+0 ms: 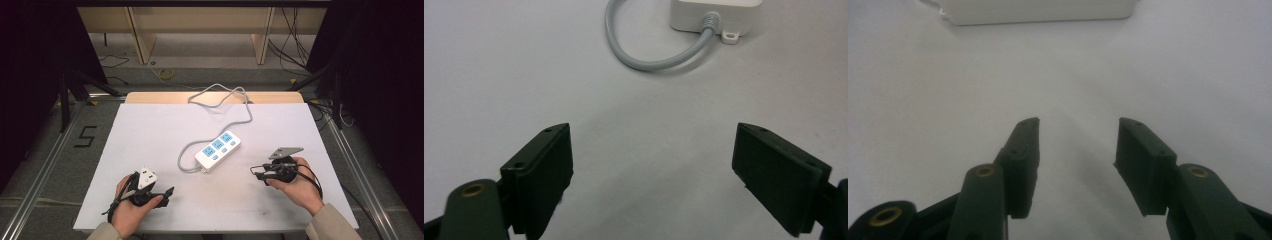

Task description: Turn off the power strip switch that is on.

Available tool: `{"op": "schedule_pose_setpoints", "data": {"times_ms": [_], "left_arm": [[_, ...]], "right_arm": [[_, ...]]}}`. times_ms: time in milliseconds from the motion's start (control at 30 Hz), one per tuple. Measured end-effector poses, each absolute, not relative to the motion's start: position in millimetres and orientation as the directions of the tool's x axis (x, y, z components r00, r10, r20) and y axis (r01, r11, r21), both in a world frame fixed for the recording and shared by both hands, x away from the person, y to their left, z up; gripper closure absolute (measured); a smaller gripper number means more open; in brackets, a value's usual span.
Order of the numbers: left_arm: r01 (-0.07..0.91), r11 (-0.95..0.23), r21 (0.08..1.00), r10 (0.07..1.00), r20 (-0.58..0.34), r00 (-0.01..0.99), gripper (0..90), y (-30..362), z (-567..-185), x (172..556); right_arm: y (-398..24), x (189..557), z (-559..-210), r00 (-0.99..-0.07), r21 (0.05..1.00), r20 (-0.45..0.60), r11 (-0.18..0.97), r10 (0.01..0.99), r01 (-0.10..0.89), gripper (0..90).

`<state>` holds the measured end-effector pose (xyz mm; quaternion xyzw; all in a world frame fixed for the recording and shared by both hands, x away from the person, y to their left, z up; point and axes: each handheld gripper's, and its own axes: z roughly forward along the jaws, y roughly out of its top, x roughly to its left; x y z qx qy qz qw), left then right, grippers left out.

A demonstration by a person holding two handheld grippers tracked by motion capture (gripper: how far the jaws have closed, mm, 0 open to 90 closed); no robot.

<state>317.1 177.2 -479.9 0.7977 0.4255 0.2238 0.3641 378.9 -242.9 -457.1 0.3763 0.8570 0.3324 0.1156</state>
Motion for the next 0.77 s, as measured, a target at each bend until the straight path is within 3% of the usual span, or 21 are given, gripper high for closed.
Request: {"op": "schedule_pose_setpoints", "data": {"times_ms": [767], "left_arm": [[0.531, -0.371, 0.762, 0.847, 0.044, 0.529, 16.0, 180.5, -481.7, 319.4]], "right_arm": [[-259.0, 348.3, -472.1, -0.673, 0.732, 0.055, 0.429, 0.737, 0.529, 45.2]]}}
